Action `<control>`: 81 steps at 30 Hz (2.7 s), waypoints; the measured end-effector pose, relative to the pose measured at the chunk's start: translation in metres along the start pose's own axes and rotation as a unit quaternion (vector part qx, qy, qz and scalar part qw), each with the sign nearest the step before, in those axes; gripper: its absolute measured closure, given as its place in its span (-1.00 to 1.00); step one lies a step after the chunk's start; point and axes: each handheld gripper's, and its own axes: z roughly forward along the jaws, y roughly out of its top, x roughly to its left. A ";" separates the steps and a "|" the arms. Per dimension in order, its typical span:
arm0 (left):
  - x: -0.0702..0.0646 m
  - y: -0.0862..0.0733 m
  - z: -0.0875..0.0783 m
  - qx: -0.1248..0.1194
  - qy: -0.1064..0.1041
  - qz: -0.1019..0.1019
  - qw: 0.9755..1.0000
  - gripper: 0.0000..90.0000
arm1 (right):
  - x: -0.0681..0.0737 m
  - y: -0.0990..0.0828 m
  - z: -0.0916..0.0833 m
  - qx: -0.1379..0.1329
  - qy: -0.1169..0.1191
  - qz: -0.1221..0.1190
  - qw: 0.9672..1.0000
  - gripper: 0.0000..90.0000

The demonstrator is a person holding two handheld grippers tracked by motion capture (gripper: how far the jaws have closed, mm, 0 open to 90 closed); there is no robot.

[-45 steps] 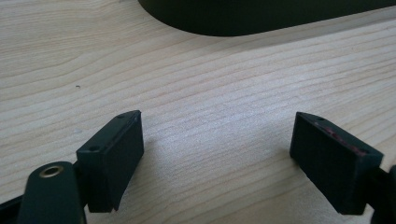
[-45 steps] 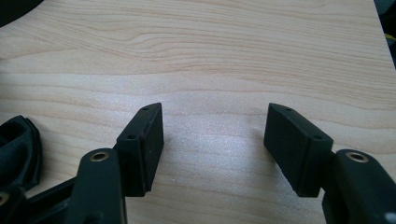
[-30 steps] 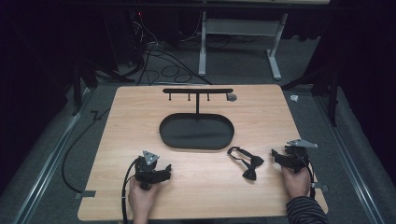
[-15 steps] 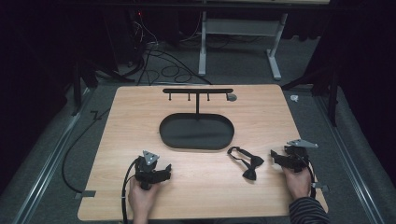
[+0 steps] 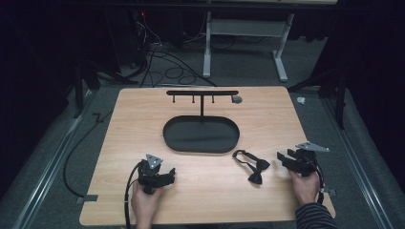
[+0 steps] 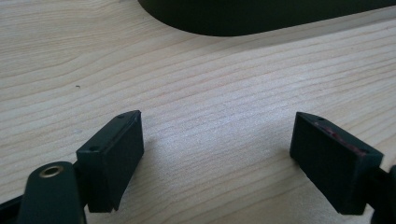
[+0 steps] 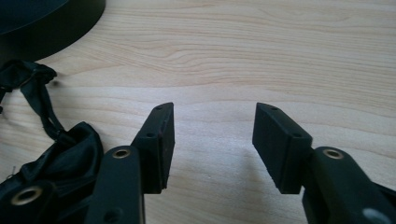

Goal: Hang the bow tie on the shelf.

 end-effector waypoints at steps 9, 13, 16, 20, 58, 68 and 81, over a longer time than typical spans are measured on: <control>0.000 0.000 0.000 0.001 0.000 0.001 1.000 -0.60 | 0.006 0.001 0.000 0.001 0.022 0.007 1.000 0.20; 0.000 0.000 0.000 0.000 0.000 0.001 1.000 -0.60 | 0.008 0.002 0.000 0.001 0.034 0.009 0.999 0.19; 0.000 0.000 0.000 0.000 0.000 0.001 1.000 -0.60 | 0.012 0.003 0.000 0.003 0.042 0.002 0.999 0.20; 0.000 0.000 0.000 0.001 0.000 0.001 1.000 -0.60 | 0.016 0.004 -0.001 0.003 0.048 -0.002 0.999 0.20; 0.000 0.000 0.000 0.000 0.000 0.001 1.000 -0.60 | 0.060 0.027 0.014 0.009 0.112 -0.044 0.993 0.20; 0.000 0.000 0.000 0.001 0.000 0.001 1.000 -0.60 | 0.073 0.030 0.025 0.021 0.122 -0.056 0.991 0.21; 0.000 0.000 0.000 0.001 -0.001 0.001 1.000 -0.60 | 0.083 0.027 0.039 0.048 0.129 -0.067 0.988 0.32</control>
